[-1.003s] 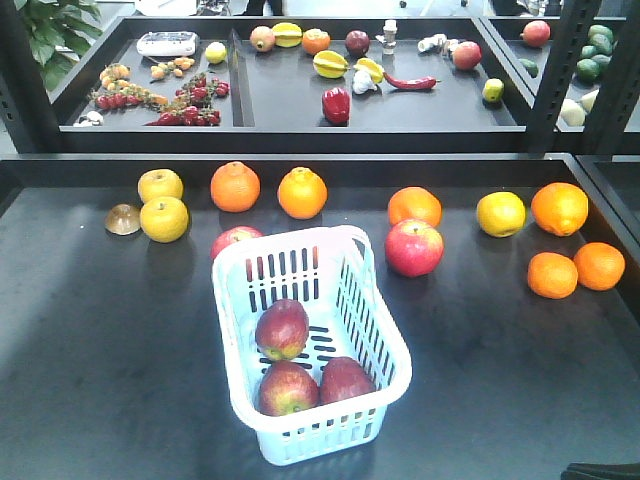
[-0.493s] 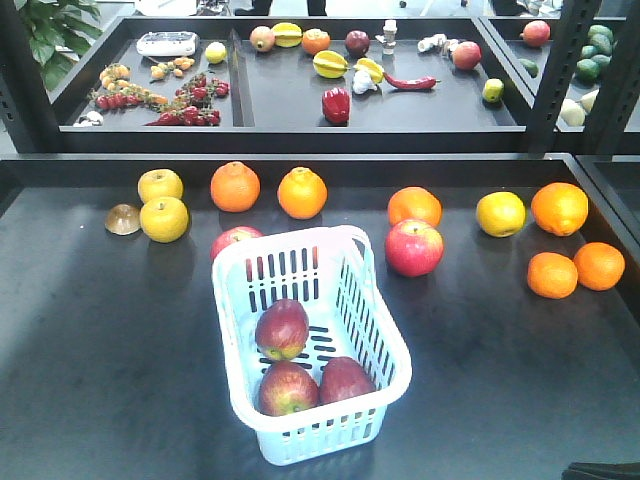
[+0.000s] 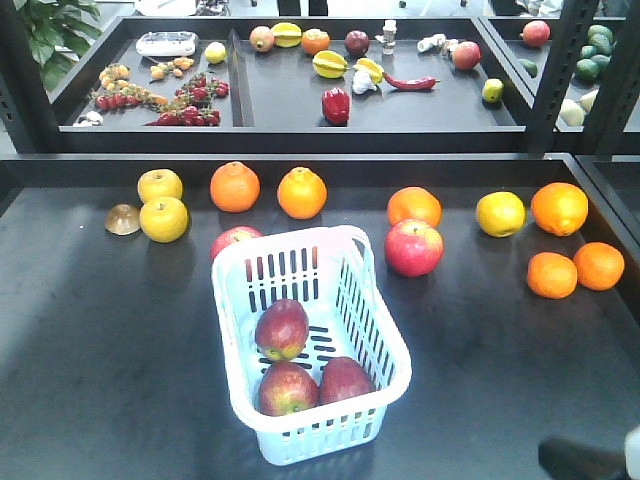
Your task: Pick three apples into basket with both arms
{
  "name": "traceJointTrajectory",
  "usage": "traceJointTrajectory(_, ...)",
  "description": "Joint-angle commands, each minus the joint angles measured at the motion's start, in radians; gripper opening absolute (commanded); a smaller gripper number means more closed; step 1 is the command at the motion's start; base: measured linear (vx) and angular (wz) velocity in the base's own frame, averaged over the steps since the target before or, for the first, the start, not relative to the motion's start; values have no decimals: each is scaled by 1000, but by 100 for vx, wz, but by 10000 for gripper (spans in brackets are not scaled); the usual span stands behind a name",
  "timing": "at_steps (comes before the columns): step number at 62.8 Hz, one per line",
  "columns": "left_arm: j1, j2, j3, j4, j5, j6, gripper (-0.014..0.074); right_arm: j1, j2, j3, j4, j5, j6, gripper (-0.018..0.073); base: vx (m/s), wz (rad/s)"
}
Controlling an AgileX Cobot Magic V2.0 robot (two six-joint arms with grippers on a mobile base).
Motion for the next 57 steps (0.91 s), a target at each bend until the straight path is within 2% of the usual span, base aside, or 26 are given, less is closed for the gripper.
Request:
traceJointTrajectory(1, 3, -14, -25, -10, -67, 2, -6, -27, -49, 55, 5, -147, 129, -5, 0, 0)
traceJointTrajectory(4, 3, -14, -25, -10, -67, 2, -6, -57, -93, 88, 4, -146, 203, -5, 0, 0)
traceJointTrajectory(10, 3, -14, -25, -10, -67, 2, -6, -148, -205, 151, 4, -146, 278, -5, 0, 0)
traceJointTrajectory(21, 3, -14, -25, -10, -67, 2, -6, -318, -411, 163, -48, -45, 303, -5, 0, 0)
traceJointTrajectory(27, 3, -12, -25, -10, -67, 2, -6, -382, -509, 164, -61, -1, 308, -5, 0, 0)
traceJointTrajectory(47, 3, -12, -25, -10, -64, 2, -6, -383, -502, 164, -188, -4, 308, -5, 0, 0)
traceJointTrajectory(57, 3, -12, -25, -10, -64, 2, -6, -383, -502, 164, -207, -99, 308, -5, 0, 0)
